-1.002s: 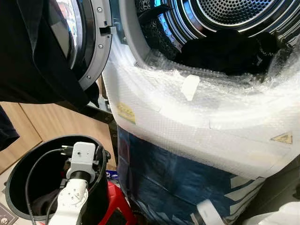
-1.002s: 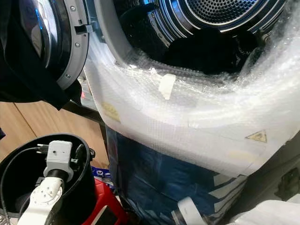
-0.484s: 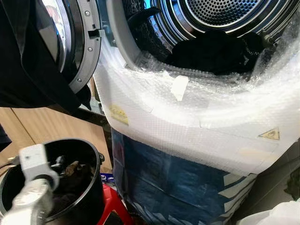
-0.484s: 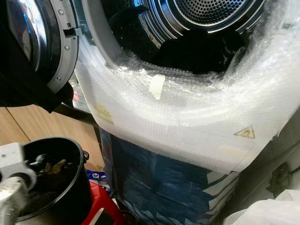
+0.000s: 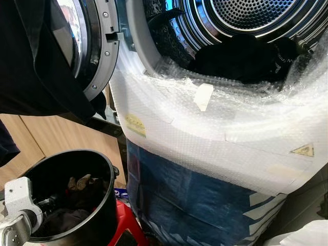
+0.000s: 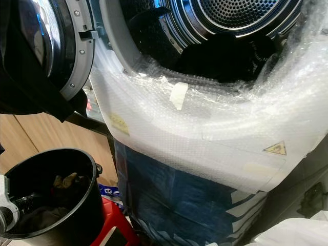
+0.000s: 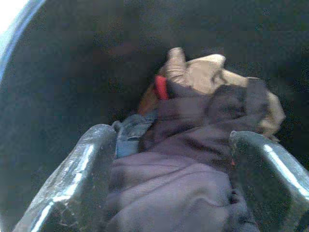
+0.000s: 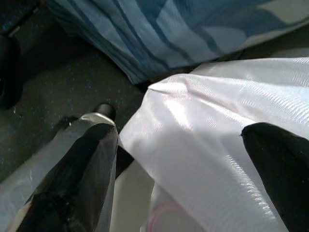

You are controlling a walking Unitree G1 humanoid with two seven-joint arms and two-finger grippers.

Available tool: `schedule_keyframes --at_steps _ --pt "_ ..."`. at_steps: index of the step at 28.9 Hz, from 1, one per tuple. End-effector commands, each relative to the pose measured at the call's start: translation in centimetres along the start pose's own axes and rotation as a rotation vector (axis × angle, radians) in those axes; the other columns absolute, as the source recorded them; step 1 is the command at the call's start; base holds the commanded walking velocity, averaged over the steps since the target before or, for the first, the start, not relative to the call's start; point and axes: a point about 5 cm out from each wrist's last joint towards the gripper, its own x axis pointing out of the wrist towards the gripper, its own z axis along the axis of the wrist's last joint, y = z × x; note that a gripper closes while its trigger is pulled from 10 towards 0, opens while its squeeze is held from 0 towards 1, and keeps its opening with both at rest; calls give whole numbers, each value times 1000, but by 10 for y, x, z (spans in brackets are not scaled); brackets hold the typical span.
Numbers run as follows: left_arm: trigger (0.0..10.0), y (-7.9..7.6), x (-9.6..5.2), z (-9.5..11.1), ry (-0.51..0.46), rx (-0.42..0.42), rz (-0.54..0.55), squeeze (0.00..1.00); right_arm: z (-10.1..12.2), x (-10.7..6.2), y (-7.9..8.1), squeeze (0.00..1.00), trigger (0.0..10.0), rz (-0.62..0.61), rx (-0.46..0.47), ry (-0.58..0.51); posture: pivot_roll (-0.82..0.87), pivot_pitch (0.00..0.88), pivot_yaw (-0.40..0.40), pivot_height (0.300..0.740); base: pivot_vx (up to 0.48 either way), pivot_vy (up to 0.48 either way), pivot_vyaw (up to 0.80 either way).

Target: Clothes washing

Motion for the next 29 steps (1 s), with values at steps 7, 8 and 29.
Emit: schedule_keyframes --at_steps 7,8,29 --pt "10000 -11 0 4 -6 52 -82 1000 -12 -1 1 0 10000 -5 15 29 39 0 33 740 0 0 0" --pt "10000 -13 1 3 -2 56 -92 1000 -12 -1 1 0 10000 -2 10 27 38 0 33 740 0 0 0" --pt "10000 -12 1 -21 202 166 -154 839 -9 0 1 0 10000 4 -17 23 34 0 44 740 0 0 0"
